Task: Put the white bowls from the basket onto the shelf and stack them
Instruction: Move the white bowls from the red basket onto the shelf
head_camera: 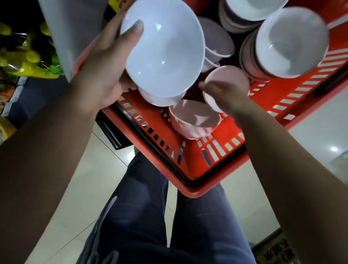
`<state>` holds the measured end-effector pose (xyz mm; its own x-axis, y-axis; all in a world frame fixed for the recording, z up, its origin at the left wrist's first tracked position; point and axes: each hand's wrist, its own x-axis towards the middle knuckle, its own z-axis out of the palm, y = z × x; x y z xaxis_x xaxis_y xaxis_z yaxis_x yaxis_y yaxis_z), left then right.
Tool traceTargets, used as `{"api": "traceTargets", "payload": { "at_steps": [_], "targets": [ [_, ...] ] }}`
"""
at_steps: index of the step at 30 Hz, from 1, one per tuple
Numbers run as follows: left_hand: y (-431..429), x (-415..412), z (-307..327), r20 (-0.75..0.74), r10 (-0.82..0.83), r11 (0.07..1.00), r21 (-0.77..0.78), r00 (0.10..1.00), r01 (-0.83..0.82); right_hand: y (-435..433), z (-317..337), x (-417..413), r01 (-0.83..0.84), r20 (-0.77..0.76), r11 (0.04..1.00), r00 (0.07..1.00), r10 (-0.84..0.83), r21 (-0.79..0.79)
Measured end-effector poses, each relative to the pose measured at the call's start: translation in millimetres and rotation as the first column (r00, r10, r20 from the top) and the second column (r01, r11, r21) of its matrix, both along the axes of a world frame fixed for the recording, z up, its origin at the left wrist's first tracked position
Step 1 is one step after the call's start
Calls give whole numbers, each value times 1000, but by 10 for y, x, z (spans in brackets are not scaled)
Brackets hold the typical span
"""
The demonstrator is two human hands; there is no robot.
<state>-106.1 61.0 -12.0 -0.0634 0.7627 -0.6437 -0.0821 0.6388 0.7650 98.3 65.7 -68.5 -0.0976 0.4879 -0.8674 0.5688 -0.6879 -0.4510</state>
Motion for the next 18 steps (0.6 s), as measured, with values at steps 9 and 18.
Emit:
{"api": "traceTargets", "payload": {
  "at_steps": [9, 18],
  "targets": [
    [-304, -157, 358, -229, 162, 985, 88, 960, -145, 64, -314, -571, 12, -15, 999, 1000, -13, -51],
    [-501, -431, 488, -222, 334, 942, 68, 916, -328, -270, -610, -678, 542, 16, 839, 839, -543, 36]
  ]
}}
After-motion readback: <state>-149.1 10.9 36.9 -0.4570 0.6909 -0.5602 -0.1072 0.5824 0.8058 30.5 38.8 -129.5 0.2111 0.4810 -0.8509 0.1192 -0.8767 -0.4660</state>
